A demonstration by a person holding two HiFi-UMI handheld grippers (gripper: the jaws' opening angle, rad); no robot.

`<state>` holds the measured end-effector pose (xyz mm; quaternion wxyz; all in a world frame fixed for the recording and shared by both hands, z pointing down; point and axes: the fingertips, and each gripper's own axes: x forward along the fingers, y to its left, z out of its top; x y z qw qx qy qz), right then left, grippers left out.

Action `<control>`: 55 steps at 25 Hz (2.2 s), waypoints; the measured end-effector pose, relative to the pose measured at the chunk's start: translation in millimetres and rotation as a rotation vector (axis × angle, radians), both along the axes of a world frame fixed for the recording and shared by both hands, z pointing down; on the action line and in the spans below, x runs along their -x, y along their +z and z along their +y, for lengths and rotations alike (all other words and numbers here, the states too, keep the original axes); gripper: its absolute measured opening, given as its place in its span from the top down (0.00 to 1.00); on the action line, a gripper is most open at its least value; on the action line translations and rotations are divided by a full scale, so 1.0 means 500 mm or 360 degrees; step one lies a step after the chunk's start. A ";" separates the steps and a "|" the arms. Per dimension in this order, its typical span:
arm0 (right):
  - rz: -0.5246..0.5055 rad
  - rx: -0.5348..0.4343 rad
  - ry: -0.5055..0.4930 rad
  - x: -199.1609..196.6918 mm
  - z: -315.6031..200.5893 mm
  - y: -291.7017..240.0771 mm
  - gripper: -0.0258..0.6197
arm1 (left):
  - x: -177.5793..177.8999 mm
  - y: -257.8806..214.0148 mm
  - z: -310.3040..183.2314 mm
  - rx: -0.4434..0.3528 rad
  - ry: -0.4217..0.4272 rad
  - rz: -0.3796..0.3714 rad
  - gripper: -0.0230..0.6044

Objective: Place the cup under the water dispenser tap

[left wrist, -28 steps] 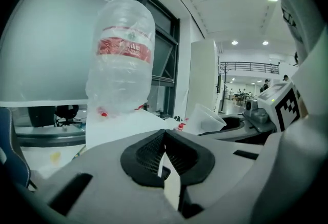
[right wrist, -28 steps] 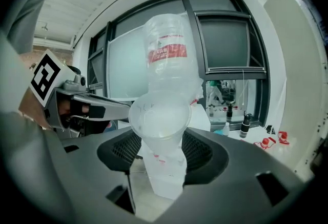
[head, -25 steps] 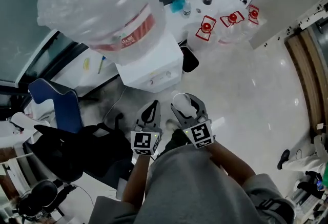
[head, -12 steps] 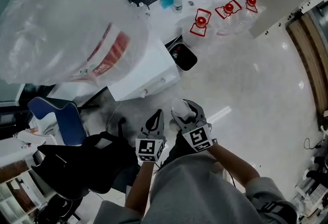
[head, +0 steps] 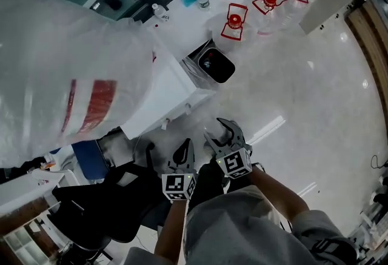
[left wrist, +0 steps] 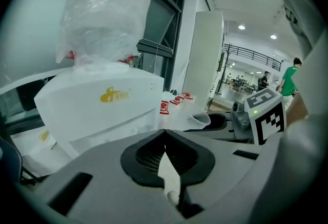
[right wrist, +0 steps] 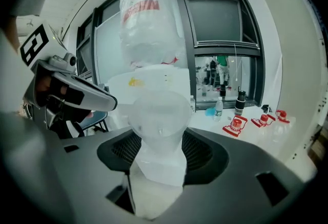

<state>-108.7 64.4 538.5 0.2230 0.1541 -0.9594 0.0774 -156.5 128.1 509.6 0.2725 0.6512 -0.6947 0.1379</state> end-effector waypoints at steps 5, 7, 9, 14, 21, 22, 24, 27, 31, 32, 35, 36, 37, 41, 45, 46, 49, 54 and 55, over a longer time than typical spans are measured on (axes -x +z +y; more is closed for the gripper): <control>0.0019 0.0040 0.0014 0.014 -0.012 0.065 0.58 | 0.013 0.055 -0.022 0.0033 0.0038 -0.0028 0.95; 0.0027 0.0058 0.0044 0.020 -0.015 0.097 0.58 | 0.019 0.085 -0.027 0.0047 0.0057 -0.0046 0.95; 0.0039 0.0073 0.0077 0.028 -0.014 0.128 0.58 | 0.027 0.118 -0.024 0.0064 0.0065 -0.0064 0.95; 0.0039 0.0099 0.0158 0.048 -0.005 0.179 0.58 | 0.046 0.173 -0.015 0.0088 0.0146 -0.0091 0.95; 0.0067 0.0114 0.0192 0.070 0.018 0.243 0.58 | 0.063 0.206 0.000 0.0125 0.0192 -0.0102 0.95; 0.0072 0.0114 0.0195 0.075 0.017 0.256 0.58 | 0.067 0.209 0.000 0.0124 0.0184 -0.0107 0.95; 0.0078 0.0119 0.0204 0.087 0.014 0.283 0.58 | 0.074 0.220 0.004 0.0126 0.0175 -0.0109 0.95; 0.0092 0.0125 0.0214 0.105 0.015 0.331 0.58 | 0.080 0.249 0.014 0.0145 0.0204 -0.0108 0.95; 0.0114 0.0132 0.0203 0.131 0.016 0.394 0.58 | 0.086 0.284 0.024 0.0181 0.0231 -0.0116 0.95; 0.0120 0.0131 0.0193 0.139 0.016 0.408 0.58 | 0.088 0.292 0.026 0.0190 0.0232 -0.0116 0.95; 0.0134 0.0119 0.0172 0.162 0.012 0.448 0.58 | 0.094 0.319 0.033 0.0215 0.0232 -0.0103 0.95; 0.0137 0.0119 0.0168 0.168 0.009 0.461 0.58 | 0.096 0.328 0.034 0.0223 0.0234 -0.0097 0.95; 0.0136 0.0118 0.0164 0.174 0.008 0.472 0.58 | 0.098 0.337 0.034 0.0229 0.0238 -0.0093 0.95; 0.0126 0.0116 0.0150 0.193 0.003 0.514 0.58 | 0.112 0.375 0.029 0.0236 0.0262 -0.0105 0.95; 0.0123 0.0087 0.0132 0.215 -0.001 0.544 0.58 | 0.125 0.422 0.025 0.0261 0.0292 -0.0134 0.95; 0.0118 0.0078 0.0126 0.221 -0.001 0.548 0.58 | 0.127 0.432 0.025 0.0266 0.0298 -0.0137 0.95; 0.0109 0.0060 0.0101 0.236 -0.001 0.564 0.58 | 0.133 0.458 0.025 0.0283 0.0297 -0.0134 0.95; 0.0139 0.0050 0.0074 0.249 -0.007 0.596 0.58 | 0.148 0.478 0.028 0.0294 0.0272 -0.0125 0.95; 0.0142 0.0055 0.0071 0.251 -0.008 0.600 0.58 | 0.149 0.478 0.029 0.0293 0.0275 -0.0126 0.95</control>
